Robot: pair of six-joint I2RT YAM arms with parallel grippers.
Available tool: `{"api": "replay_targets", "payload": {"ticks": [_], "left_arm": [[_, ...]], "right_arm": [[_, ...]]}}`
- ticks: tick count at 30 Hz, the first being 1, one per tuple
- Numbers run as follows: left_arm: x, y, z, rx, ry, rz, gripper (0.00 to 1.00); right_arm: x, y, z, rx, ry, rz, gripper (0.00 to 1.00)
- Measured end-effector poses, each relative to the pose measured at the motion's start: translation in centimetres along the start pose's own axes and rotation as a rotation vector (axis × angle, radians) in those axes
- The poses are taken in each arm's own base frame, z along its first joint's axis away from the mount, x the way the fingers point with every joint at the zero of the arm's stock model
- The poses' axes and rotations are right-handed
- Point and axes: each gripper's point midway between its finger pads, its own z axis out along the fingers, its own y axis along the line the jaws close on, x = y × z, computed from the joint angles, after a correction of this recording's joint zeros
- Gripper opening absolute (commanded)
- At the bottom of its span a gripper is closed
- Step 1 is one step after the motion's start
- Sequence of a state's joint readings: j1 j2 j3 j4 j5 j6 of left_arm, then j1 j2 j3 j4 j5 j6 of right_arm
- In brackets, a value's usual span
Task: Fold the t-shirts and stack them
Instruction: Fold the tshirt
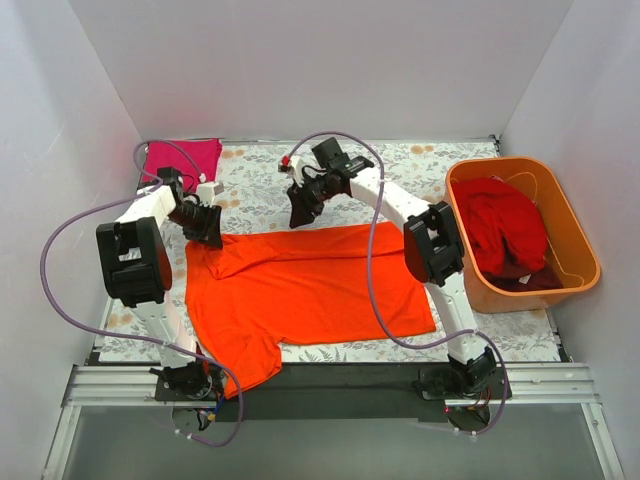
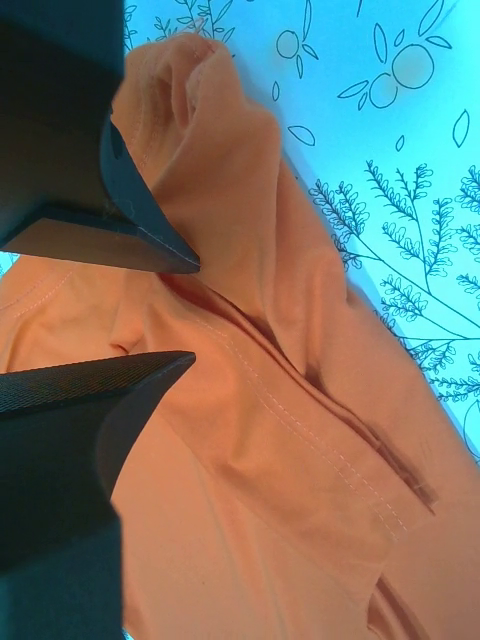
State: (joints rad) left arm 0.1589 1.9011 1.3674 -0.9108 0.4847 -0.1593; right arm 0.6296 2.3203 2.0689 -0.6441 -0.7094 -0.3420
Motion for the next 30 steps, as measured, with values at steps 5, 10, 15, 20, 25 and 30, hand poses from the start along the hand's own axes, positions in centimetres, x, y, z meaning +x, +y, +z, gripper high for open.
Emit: {"api": "replay_targets", "payload": {"ticks": [5, 10, 15, 20, 25, 30], "left_arm": [[0.1, 0.0, 0.3, 0.004, 0.003, -0.009, 0.34], [0.2, -0.2, 0.4, 0.008, 0.008, -0.013, 0.32], [0.7, -0.5, 0.7, 0.015, 0.023, -0.017, 0.34], [1.2, -0.5, 1.0, 0.01, 0.032, -0.022, 0.36], [1.0, -0.2, 1.3, -0.011, 0.032, -0.019, 0.37], [0.9, -0.2, 1.6, -0.014, 0.035, -0.012, 0.34]], "right_arm": [[-2.3, 1.6, 2.8, -0.05, -0.081, 0.05, 0.48], [-1.4, 2.2, 6.5, -0.093, -0.083, 0.128, 0.51], [0.1, 2.0, 9.2, -0.107, -0.067, 0.199, 0.54], [0.2, 1.1, 10.3, -0.081, -0.087, 0.226, 0.55], [0.3, 0.5, 11.0, -0.054, -0.097, 0.242, 0.55], [-0.1, 1.0, 11.3, -0.064, -0.108, 0.242, 0.48]]}}
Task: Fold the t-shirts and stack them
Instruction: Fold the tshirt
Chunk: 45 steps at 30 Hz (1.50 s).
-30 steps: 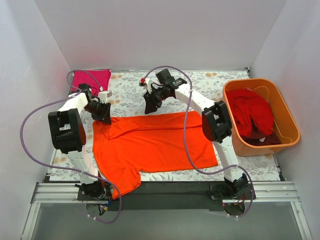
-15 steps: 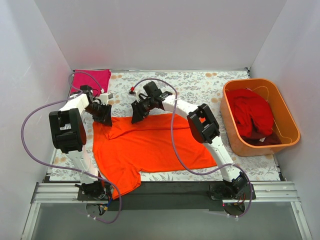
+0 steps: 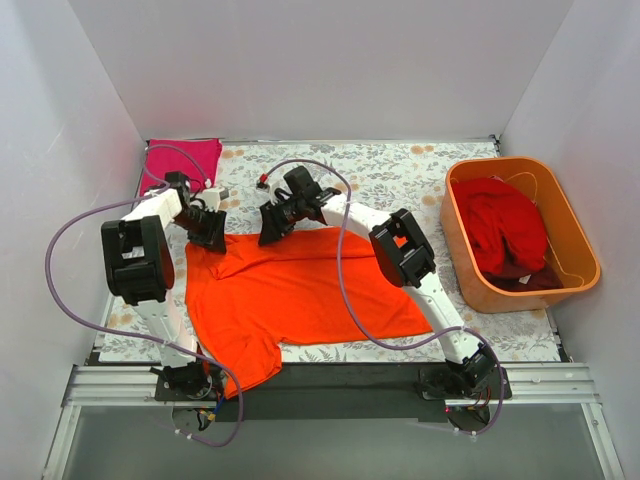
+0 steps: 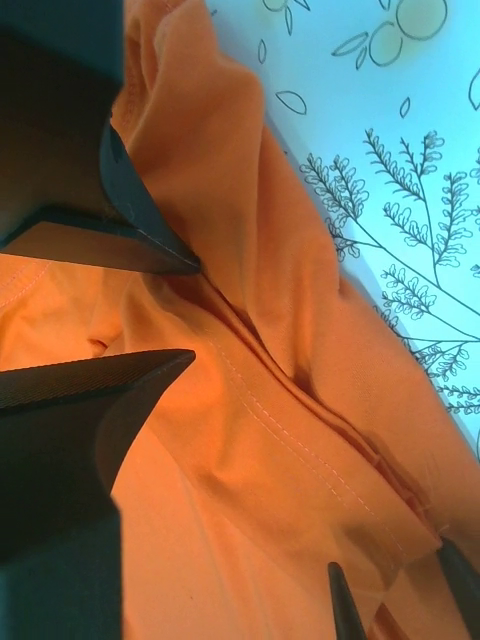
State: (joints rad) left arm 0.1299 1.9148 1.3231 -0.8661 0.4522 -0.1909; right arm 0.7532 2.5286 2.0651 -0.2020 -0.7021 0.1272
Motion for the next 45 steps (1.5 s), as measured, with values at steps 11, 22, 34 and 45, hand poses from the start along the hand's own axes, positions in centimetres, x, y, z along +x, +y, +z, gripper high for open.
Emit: {"api": "replay_targets", "payload": {"ticks": [11, 22, 34, 45], "left_arm": [[0.2, -0.7, 0.7, 0.018, 0.026, 0.024, 0.29], [0.5, -1.6, 0.2, 0.049, 0.033, 0.061, 0.0], [2.3, -6.9, -3.8, 0.1, -0.029, 0.264, 0.0], [10.7, -11.1, -2.7, 0.141, 0.043, 0.588, 0.29]], "right_arm": [[-0.2, 1.7, 0.2, -0.09, -0.006, -0.018, 0.29], [2.5, 1.6, 0.5, -0.133, 0.037, -0.012, 0.01], [3.0, 6.9, -4.3, -0.218, 0.043, -0.099, 0.1], [2.0, 9.4, -14.6, -0.13, 0.017, -0.263, 0.11]]}}
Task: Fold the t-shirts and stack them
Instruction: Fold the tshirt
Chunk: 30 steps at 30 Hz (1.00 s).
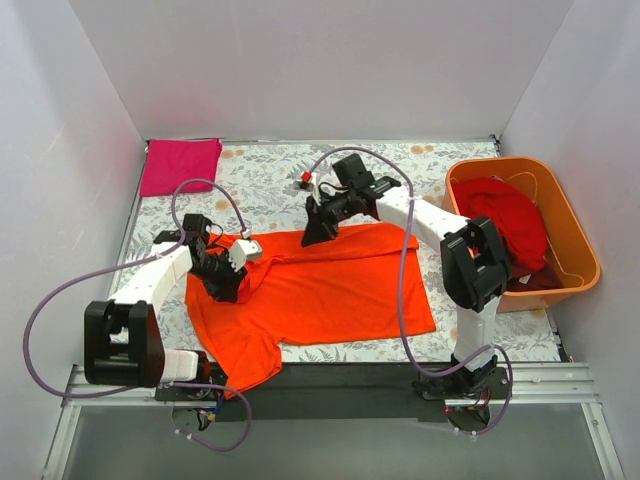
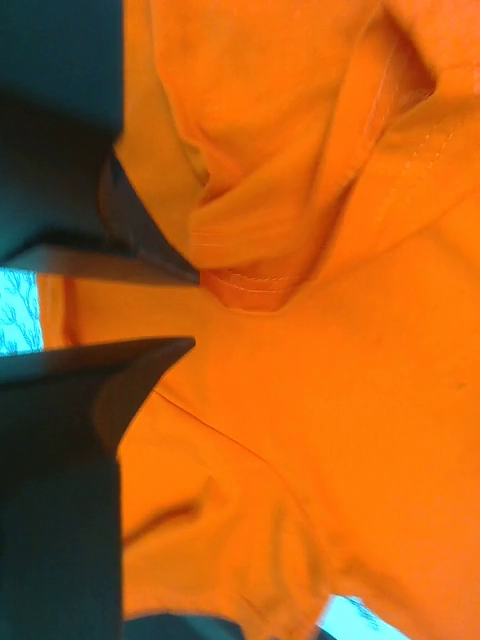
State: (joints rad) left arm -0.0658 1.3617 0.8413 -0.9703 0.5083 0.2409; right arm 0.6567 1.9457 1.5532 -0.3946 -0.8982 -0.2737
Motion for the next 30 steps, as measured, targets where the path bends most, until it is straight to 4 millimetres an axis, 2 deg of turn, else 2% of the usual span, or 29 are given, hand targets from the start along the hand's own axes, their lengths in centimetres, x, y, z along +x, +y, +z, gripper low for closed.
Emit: {"api": "replay_targets", "payload": {"ticks": [3, 5, 9, 11, 14, 16, 23, 26, 30], "left_arm": [[0.5, -0.5, -0.5, -0.035, -0.01, 0.099, 0.37], [0.5, -0.4, -0.8, -0.061, -0.018, 0.138, 0.38], [-0.8, 0.4, -1.4, -0.087, -0.043, 0.092, 0.38], [-2.2, 1.9, -1.5, -0.1, -0.057, 0.018, 0.39], [-4.8, 5.7, -0.7, -0.114, -0.075, -0.137, 0.42], [-5.9, 7.9, 0.3, -0.126, -0.089, -0.219, 0.42], [-5.8, 11.4, 2.6, -0.176, -0.057, -0.374, 0.36], [-5.7, 11.5, 3.1, -0.177, -0.04, -0.368, 0.34], [-6.3, 9.4, 3.9, -0.12, -0.017, -0.31, 0.31]], "right_arm": [[2.2, -0.8, -1.6, 0.052, 0.052, 0.012, 0.12], [3.7, -1.3, -2.3, 0.077, 0.091, 0.033, 0.12], [5.6, -2.1, -3.4, 0.123, 0.151, 0.055, 0.12], [6.0, -2.5, -3.8, 0.143, 0.169, 0.051, 0.11], [6.8, -3.0, -4.4, 0.172, 0.196, 0.049, 0.1], [7.5, -3.2, -4.9, 0.185, 0.213, 0.058, 0.1], [9.2, -3.8, -8.2, 0.255, 0.23, 0.098, 0.09], [9.3, -3.7, -9.6, 0.284, 0.224, 0.098, 0.09], [9.4, -3.7, -10.8, 0.316, 0.225, 0.089, 0.09]]}}
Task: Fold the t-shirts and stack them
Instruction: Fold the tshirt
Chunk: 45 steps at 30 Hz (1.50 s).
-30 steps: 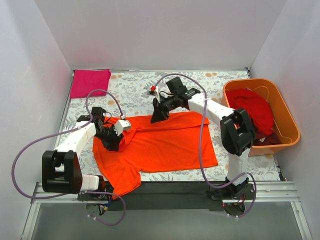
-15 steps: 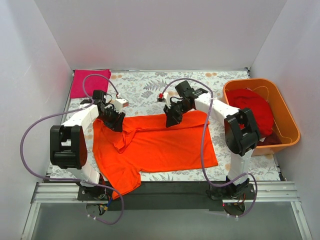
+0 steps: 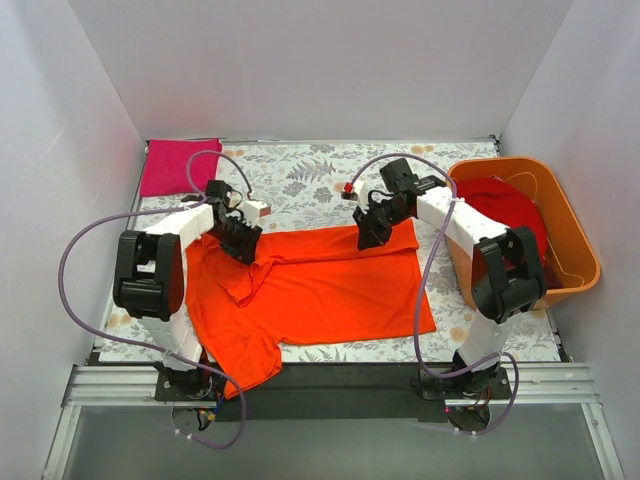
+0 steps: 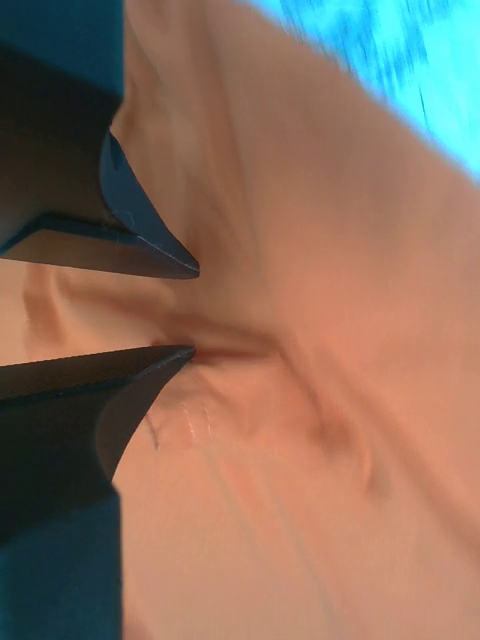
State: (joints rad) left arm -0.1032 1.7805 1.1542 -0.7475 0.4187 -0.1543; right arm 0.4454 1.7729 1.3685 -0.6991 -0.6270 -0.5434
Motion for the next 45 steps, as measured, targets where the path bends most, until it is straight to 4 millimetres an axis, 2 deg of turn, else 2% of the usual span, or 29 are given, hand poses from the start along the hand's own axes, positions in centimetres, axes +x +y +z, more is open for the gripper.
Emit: {"api": "replay_targets", "payload": {"ticks": [7, 11, 15, 17, 20, 22, 24, 27, 31, 33, 37, 38, 41, 45], "left_arm": [[0.3, -7.1, 0.0, 0.171, 0.044, 0.126, 0.31], [0.4, -9.1, -0.9, 0.225, 0.043, 0.146, 0.33], [-0.2, -8.2, -2.2, 0.199, 0.005, 0.088, 0.33], [-0.9, -6.2, -3.1, 0.154, -0.03, 0.023, 0.34], [-1.9, -2.0, -5.1, 0.053, -0.098, -0.066, 0.37], [-1.7, 0.0, -6.2, 0.01, -0.113, -0.089, 0.39], [-0.9, 0.1, -6.4, 0.016, -0.093, -0.087, 0.41], [0.6, -1.4, -6.1, 0.07, -0.04, -0.069, 0.43], [3.7, -4.0, -5.8, 0.131, -0.001, -0.03, 0.45], [5.4, -5.6, -6.2, 0.154, -0.012, 0.024, 0.44], [6.6, -7.7, -7.3, 0.158, -0.115, 0.246, 0.45], [6.8, -8.1, -7.5, 0.155, -0.144, 0.315, 0.45], [6.8, -8.8, -7.7, 0.159, -0.207, 0.504, 0.45], [6.9, -8.7, -6.9, 0.19, -0.218, 0.659, 0.45]], "right_arm": [[1.1, -1.6, -1.1, 0.048, 0.01, 0.022, 0.09], [1.6, -2.5, -1.7, 0.075, 0.017, 0.023, 0.09], [2.0, -2.9, -1.8, 0.092, 0.04, 0.024, 0.09], [2.2, -3.5, -1.7, 0.109, 0.06, 0.026, 0.08], [2.5, -5.0, -1.5, 0.152, 0.097, 0.029, 0.07], [2.8, -6.0, -1.2, 0.175, 0.121, 0.031, 0.07], [3.4, -6.4, -0.9, 0.184, 0.143, 0.039, 0.08], [3.5, -6.2, -0.6, 0.169, 0.147, 0.063, 0.15], [1.4, -4.4, 0.0, 0.099, 0.087, 0.096, 0.22], [-0.9, -2.4, 1.0, 0.051, 0.054, 0.078, 0.24], [-5.3, 2.7, 4.7, -0.086, 0.004, 0.037, 0.3], [-6.3, 4.1, 6.2, -0.13, -0.003, 0.029, 0.31], [-7.3, 6.8, 9.8, -0.217, 0.011, 0.052, 0.33], [-6.6, 8.4, 14.0, -0.275, 0.063, 0.13, 0.4]]}}
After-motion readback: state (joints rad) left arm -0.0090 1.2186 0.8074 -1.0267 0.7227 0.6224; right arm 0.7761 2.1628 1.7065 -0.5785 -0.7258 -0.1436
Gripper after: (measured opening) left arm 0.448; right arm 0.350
